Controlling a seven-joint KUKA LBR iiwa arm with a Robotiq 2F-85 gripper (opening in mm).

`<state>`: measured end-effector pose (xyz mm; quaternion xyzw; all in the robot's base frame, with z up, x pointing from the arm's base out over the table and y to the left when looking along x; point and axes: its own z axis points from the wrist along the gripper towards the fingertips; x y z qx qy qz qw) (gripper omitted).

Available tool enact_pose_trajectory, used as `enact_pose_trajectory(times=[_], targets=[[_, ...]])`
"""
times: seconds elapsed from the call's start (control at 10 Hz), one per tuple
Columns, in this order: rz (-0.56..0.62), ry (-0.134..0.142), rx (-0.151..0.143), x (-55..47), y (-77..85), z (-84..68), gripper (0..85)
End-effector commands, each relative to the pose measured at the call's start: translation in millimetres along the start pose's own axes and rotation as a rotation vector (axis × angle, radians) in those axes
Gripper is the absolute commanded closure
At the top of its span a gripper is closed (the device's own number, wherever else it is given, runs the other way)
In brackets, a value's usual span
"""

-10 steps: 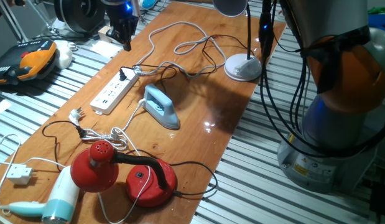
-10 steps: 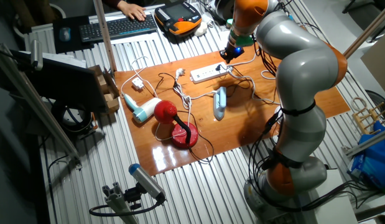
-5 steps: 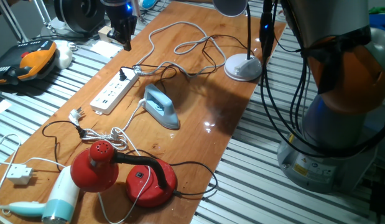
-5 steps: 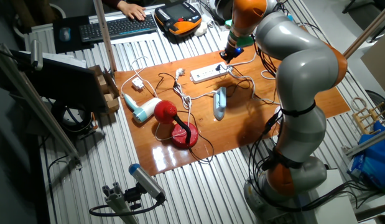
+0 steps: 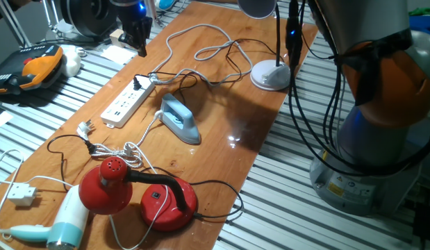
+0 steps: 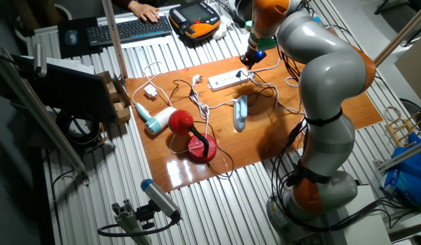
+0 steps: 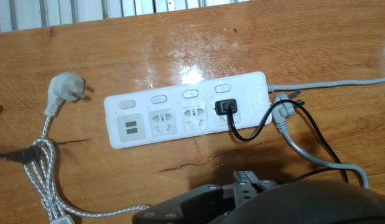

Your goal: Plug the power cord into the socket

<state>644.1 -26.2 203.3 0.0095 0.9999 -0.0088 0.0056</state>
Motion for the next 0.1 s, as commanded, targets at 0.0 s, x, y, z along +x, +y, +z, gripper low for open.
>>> enact_pose_trajectory(times=[0.0], targets=[[0.003, 0.0, -0.004, 0.0, 0.3, 0.1, 85.0]])
